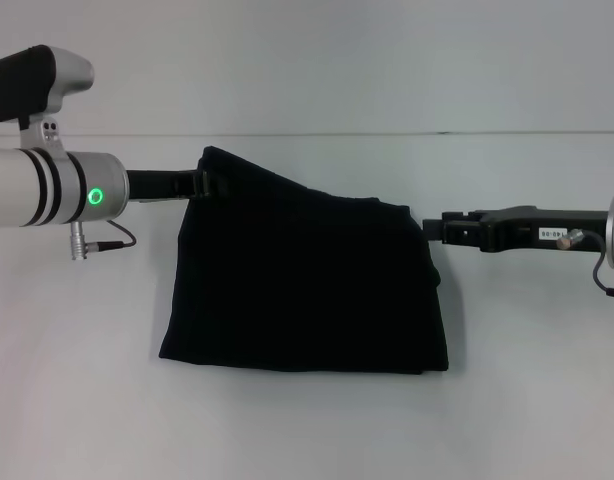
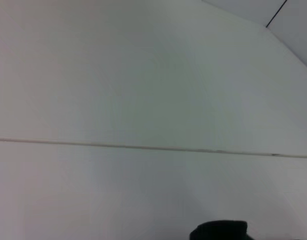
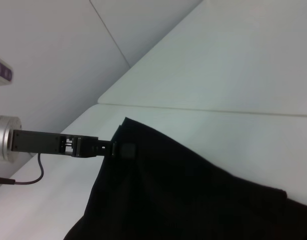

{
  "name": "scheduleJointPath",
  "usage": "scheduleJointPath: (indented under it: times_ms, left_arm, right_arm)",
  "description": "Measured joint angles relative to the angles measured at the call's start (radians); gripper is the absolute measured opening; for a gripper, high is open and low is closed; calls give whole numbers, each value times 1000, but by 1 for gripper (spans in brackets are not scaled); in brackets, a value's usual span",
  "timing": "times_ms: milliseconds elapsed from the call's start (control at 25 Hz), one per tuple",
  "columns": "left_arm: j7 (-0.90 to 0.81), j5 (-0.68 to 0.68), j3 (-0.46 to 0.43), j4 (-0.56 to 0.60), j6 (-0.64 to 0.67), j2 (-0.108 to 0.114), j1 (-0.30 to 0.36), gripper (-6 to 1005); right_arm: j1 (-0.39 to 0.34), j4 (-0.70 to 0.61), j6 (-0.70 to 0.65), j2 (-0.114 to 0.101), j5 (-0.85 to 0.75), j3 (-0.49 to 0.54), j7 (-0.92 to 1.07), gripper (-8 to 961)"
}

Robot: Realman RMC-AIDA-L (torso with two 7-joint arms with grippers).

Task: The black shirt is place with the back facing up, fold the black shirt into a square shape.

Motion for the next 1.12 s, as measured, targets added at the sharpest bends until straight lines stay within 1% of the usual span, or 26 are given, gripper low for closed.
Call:
scheduleJointPath:
  times_ms: [120, 200, 320, 440, 480, 560, 680, 760, 800, 880, 960, 1040, 1120]
  left_arm:
    - [7, 0, 1, 0, -40, -4, 3, 207]
    - [7, 0, 1, 0, -61, -4, 6, 209]
    - [7, 2, 1, 4, -79, 0, 15, 311]
    - [3, 4, -2, 48, -50, 10, 44, 409]
    - [0, 2, -11, 90, -11, 13, 65, 439]
    - [-3, -3, -34, 160, 71, 12, 97, 499]
    - [4, -6, -80, 279, 246, 4, 136, 590]
    - [34, -7, -91, 329, 366, 3, 146, 650]
    - [63, -7, -92, 346, 431, 4, 148, 686]
    - [158, -14, -97, 351, 559, 5, 144, 757]
    - [238, -29, -90, 340, 633, 2, 138, 828]
    - [307, -42, -67, 328, 669, -7, 133, 824]
    - [359, -46, -25, 322, 681, -19, 131, 820]
  right_arm:
    - [4, 0, 7, 1, 1, 0, -5, 514]
    - [5, -1, 8, 1, 6, 4, -10, 494]
    - [2, -5, 6, 1, 33, 5, -32, 464]
    - [-4, -10, -6, -7, 71, 7, -50, 475]
    - [-5, -10, -11, -11, 82, 7, -54, 479]
    - [-7, -11, -22, -22, 99, 9, -64, 486]
    - [-9, -19, -39, -34, 103, 7, -77, 594]
    - [-9, -30, -56, -40, 99, 1, -88, 666]
    - [-9, -35, -70, -43, 97, -4, -103, 675]
    - [-9, -40, -99, -50, 95, -20, -144, 692]
    - [-9, -51, -122, -55, 95, -47, -171, 709]
    - [-10, -70, -140, -58, 94, -84, -174, 726]
    - [-12, -100, -157, -61, 94, -129, -166, 731]
